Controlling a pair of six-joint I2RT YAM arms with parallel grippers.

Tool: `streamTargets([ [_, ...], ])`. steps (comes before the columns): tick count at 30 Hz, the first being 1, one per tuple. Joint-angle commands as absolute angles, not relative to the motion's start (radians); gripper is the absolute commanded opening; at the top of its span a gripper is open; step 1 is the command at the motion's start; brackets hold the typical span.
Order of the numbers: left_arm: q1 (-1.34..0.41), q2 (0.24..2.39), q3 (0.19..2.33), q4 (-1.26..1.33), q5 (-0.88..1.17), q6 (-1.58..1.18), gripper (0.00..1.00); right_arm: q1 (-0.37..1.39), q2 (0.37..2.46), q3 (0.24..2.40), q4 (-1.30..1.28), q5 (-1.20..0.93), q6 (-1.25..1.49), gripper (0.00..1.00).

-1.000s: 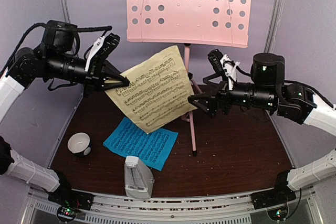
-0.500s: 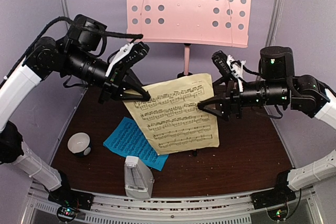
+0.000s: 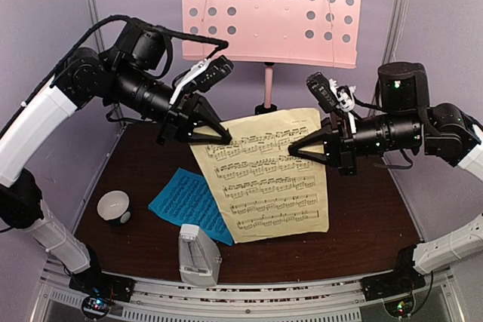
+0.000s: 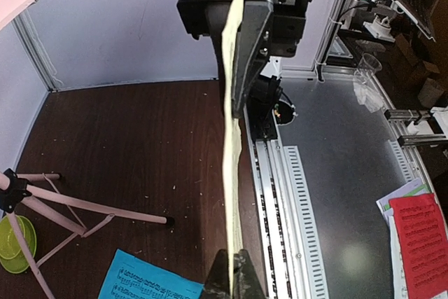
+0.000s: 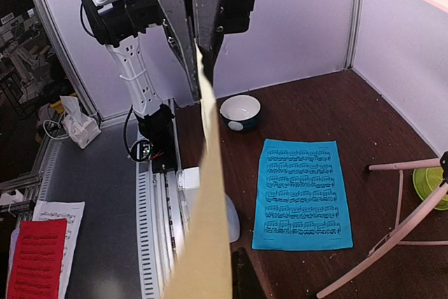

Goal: Set up the instrument practice props

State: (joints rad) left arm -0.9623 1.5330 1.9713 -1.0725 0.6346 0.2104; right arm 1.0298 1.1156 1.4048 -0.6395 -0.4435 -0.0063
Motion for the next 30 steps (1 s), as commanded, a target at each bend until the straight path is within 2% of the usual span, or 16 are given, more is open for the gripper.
streamTargets([
  [1, -0.966, 1.521, 1.996, -1.050, 0.675, 0.187, 0.05, 1.036, 1.081, 1.422, -0.641, -0.456, 0.001, 0.00],
  [9, -0.957, 1.477, 1.964, -1.032, 0.640, 0.200, 0.34, 1.036, 1.058, 1.420, -0.631, -0.508, 0.022, 0.00],
  [13, -0.905, 1.374, 1.841, -0.893, 0.659, 0.134, 0.52, 1.036, 1.043, 1.424, -0.618, -0.513, 0.031, 0.00],
  [15, -0.883, 1.320, 1.762, -0.813, 0.665, 0.102, 0.58, 1.035, 1.038, 1.432, -0.612, -0.511, 0.034, 0.00],
  [21, -0.856, 1.250, 1.681, -0.704, 0.615, 0.064, 0.63, 1.033, 1.045, 1.463, -0.597, -0.501, 0.053, 0.00],
  [25, -0.854, 1.226, 1.671, -0.597, 0.498, 0.017, 0.63, 1.023, 1.039, 1.492, -0.558, -0.454, 0.089, 0.00],
  [30, -0.854, 1.223, 1.680, -0.459, 0.304, -0.053, 0.68, 0.989, 1.065, 1.594, -0.569, -0.339, 0.094, 0.00],
])
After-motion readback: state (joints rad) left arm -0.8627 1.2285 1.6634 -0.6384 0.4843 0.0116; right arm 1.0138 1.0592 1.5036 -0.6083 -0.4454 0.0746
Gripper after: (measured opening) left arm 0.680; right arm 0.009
